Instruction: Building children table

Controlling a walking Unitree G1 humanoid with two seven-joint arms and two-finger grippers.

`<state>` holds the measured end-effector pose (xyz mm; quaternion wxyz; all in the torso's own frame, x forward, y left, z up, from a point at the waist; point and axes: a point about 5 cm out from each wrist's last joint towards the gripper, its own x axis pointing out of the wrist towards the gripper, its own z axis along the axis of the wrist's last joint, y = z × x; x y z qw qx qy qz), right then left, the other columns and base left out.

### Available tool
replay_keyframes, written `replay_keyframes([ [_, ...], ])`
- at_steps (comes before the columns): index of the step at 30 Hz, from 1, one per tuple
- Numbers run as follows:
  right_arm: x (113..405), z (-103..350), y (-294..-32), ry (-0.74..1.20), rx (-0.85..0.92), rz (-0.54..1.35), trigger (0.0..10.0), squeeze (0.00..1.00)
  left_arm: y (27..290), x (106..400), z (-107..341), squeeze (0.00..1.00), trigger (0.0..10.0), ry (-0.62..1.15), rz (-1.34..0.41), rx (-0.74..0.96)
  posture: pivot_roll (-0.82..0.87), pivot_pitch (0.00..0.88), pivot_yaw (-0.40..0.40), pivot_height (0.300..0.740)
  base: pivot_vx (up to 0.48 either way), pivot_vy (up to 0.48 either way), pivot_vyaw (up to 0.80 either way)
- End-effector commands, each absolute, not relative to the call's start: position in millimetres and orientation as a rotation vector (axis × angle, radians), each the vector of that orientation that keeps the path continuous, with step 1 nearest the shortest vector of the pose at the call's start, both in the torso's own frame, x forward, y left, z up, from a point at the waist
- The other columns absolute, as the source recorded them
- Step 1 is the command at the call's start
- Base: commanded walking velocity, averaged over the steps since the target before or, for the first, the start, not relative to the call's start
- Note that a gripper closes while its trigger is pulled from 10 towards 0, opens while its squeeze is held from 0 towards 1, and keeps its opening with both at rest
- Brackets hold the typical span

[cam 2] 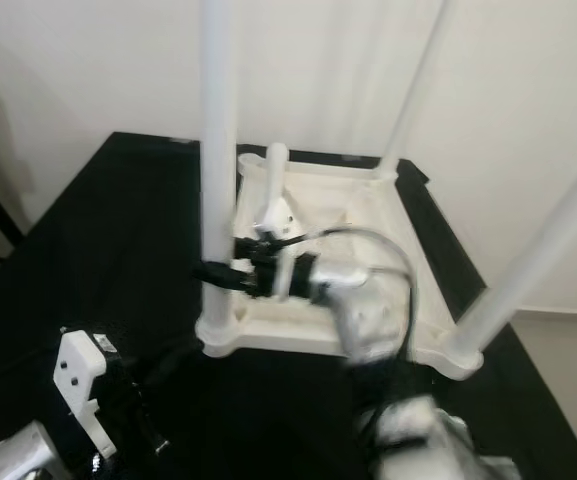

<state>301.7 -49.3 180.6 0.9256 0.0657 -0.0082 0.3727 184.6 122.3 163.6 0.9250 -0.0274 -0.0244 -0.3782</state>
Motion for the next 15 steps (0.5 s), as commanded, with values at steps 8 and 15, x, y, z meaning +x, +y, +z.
replay_keyframes([
  [8, 293, 142, -49, 0.171, -0.007, 0.633, 0.0, 0.0, 126, 189, 163, 0.0, 10.0, -0.041, -0.779, -0.052, 0.09, 0.111, -0.086, 0.74, 0.0, 0.0, 0.0],
  [15, 290, 143, -48, 0.214, 0.021, 0.606, 10.0, 0.0, 128, 192, 163, 0.0, 10.0, -0.046, -0.766, -0.045, 0.09, 0.112, -0.09, 0.74, 0.0, 0.0, 0.0],
])
